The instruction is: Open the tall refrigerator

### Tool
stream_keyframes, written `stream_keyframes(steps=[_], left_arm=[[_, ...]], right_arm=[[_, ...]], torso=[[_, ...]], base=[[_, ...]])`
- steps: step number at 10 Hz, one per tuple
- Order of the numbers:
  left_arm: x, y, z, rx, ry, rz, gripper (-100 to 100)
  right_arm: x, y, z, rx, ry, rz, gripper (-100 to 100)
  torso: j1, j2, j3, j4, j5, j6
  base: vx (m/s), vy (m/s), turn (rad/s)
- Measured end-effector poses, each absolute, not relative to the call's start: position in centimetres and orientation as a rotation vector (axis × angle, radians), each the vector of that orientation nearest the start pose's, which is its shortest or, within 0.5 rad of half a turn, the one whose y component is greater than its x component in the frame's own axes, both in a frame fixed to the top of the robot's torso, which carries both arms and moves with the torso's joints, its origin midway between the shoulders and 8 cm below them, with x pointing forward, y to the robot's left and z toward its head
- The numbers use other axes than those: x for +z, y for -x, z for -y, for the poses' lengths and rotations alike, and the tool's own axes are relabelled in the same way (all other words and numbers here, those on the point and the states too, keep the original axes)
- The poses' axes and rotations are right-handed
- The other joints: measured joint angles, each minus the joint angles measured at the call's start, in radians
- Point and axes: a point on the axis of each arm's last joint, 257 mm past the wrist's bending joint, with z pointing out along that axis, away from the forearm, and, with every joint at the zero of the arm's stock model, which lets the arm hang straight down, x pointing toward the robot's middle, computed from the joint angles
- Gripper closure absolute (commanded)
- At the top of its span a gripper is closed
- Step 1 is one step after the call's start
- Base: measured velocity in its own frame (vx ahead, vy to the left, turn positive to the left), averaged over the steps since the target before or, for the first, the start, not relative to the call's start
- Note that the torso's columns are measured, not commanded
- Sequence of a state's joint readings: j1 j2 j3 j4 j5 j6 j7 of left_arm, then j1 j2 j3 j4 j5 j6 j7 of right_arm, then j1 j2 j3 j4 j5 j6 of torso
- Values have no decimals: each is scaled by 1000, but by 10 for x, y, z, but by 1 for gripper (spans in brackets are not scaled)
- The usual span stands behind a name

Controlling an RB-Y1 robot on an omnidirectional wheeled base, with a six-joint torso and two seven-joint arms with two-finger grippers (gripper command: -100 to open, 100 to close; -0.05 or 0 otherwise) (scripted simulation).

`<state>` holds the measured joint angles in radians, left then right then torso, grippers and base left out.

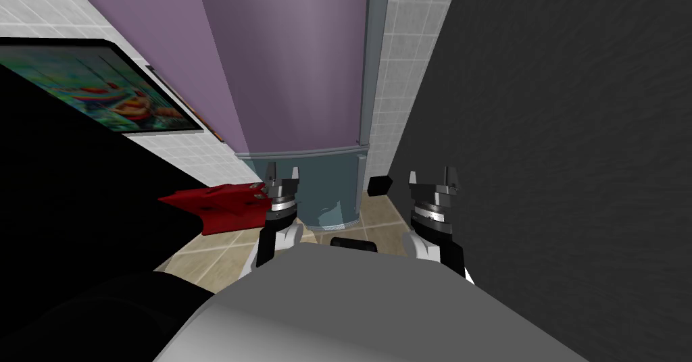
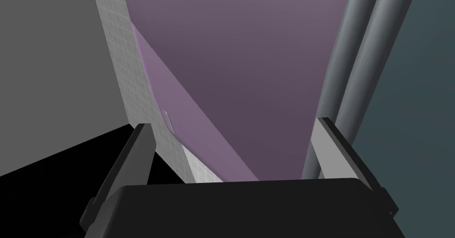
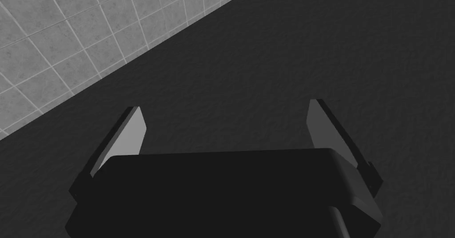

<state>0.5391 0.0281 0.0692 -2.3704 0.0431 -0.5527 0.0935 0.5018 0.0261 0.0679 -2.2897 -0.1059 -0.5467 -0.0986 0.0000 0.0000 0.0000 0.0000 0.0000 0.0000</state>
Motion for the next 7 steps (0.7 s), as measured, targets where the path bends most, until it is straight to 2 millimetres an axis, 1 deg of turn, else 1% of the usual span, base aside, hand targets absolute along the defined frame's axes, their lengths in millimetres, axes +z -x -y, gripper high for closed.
stream_keyframes(steps=[1,2,7], left_arm=[[63,-308,-298,-1363,592,-515,0],[63,-308,-298,-1363,591,-514,0],[63,-308,-298,-1363,591,-514,0]], right_arm=[[36,-335,273,1536,-741,-452,0],[36,-335,273,1536,-741,-452,0],[36,-335,273,1536,-741,-452,0]], torso=[[0,40,-82,41,0,0],[0,104,-209,105,0,0],[0,470,-939,470,0,0]], base=[[0,0,0],[0,0,0],[0,0,0]])
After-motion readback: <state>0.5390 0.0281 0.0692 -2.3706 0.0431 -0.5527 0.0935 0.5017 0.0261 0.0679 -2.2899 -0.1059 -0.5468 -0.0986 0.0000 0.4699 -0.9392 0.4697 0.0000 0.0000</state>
